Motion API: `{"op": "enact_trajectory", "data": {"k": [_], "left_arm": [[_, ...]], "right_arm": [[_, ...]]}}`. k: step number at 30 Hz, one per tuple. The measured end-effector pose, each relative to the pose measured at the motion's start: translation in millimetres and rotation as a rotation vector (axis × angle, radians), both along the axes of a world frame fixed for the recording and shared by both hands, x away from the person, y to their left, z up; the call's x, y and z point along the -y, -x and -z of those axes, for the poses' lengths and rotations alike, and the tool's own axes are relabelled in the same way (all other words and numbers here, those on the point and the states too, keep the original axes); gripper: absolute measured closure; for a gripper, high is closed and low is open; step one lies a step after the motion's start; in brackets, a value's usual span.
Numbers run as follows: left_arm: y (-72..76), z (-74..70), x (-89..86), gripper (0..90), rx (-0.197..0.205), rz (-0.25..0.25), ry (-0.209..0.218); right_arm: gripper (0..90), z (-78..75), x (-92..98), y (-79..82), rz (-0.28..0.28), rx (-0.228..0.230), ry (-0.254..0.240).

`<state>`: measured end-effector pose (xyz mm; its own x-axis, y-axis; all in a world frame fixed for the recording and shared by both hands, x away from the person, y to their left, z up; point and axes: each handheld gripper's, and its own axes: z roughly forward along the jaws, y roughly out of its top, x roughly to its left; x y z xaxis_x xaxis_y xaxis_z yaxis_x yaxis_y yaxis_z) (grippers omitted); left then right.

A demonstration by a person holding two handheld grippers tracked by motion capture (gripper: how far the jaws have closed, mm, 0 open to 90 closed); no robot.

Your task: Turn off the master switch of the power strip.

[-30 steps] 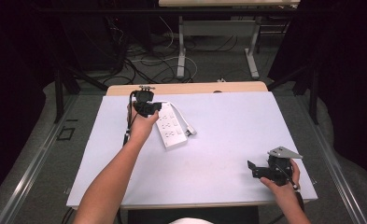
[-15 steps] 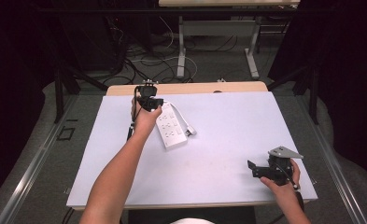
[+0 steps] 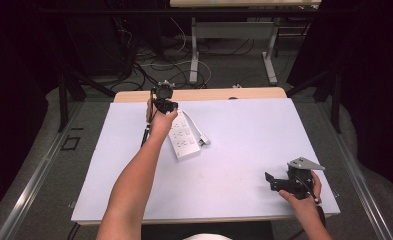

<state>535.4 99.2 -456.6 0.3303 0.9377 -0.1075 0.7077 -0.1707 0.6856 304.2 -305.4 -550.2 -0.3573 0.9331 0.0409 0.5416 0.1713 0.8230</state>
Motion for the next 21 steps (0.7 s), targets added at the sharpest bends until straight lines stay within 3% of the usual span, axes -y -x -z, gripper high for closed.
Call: {"op": "enact_trajectory", "data": {"k": [9, 21], "left_arm": [[-18.1, 7.2, 1.0, 90.0, -0.005, -0.038, 0.006], [-35.1, 26.2, -6.8, 90.0, -0.054, -0.085, 0.017]], "right_arm": [[4.6, -1.6, 0.0, 0.4, 0.008, 0.001, -0.015], [4.7, -2.5, 1.6, 0.8, 0.008, 0.002, -0.022]]}}
